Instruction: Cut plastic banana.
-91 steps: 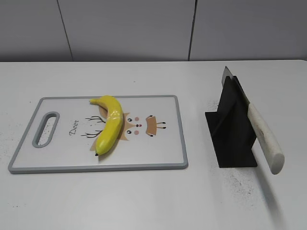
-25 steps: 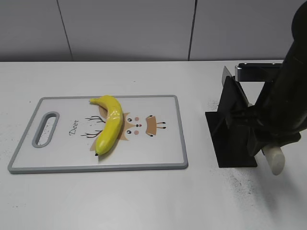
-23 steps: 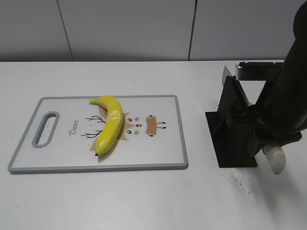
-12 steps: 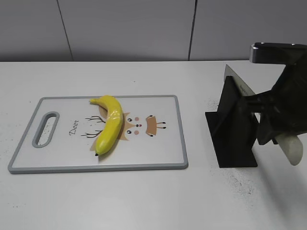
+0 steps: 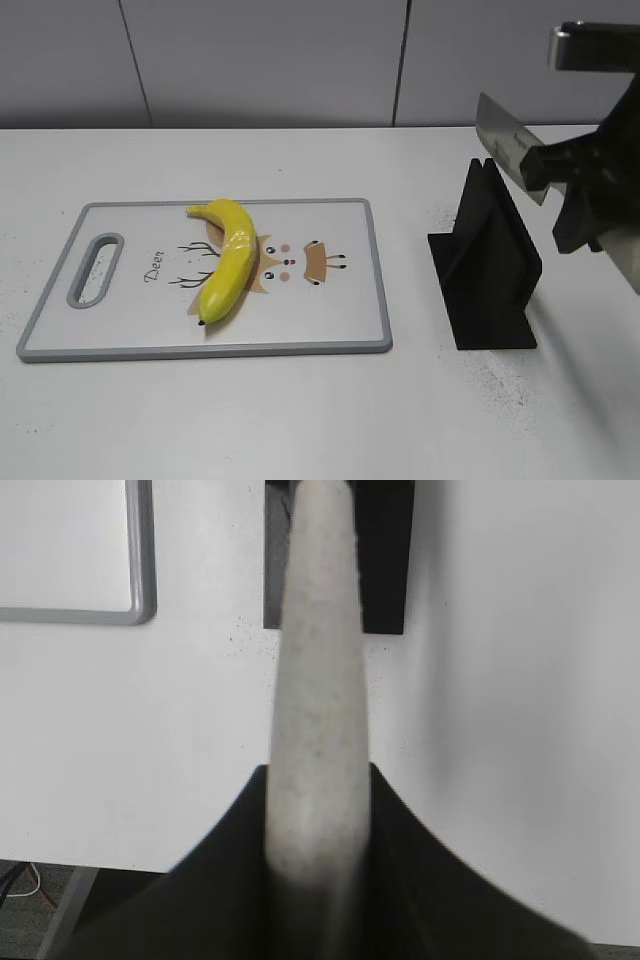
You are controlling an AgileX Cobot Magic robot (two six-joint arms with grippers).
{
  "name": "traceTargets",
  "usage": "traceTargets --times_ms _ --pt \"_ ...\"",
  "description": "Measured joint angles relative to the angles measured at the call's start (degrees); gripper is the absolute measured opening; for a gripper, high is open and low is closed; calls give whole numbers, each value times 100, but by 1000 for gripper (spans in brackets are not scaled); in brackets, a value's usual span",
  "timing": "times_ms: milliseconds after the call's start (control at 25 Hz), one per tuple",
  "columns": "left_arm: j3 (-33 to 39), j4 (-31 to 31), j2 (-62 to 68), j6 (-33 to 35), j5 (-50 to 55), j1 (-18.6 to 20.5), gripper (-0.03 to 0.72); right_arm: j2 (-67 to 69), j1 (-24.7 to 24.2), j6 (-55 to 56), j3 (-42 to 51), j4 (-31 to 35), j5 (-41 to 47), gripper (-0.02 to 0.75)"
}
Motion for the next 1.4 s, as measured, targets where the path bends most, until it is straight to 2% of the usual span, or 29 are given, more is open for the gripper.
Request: traceTargets --times_ms 360,800,960,1200,1400 --pt "0 0 0 0 0 0 480 -6 0 -198 -953 -334 577 162" --pt "-239 -133 222 150 -495 0 479 228 0 -3947 -1500 -216 732 162" --pt "-324 -640 976 907 -706 0 479 515 0 -5235 -1763 93 866 162" --pt "-735 -1700 2747 2931 -876 0 478 1057 0 -6623 -2328 271 959 162" --pt "-1625 -2374 4469 4771 -721 -91 478 1601 0 -8127 -2681 976 970 162"
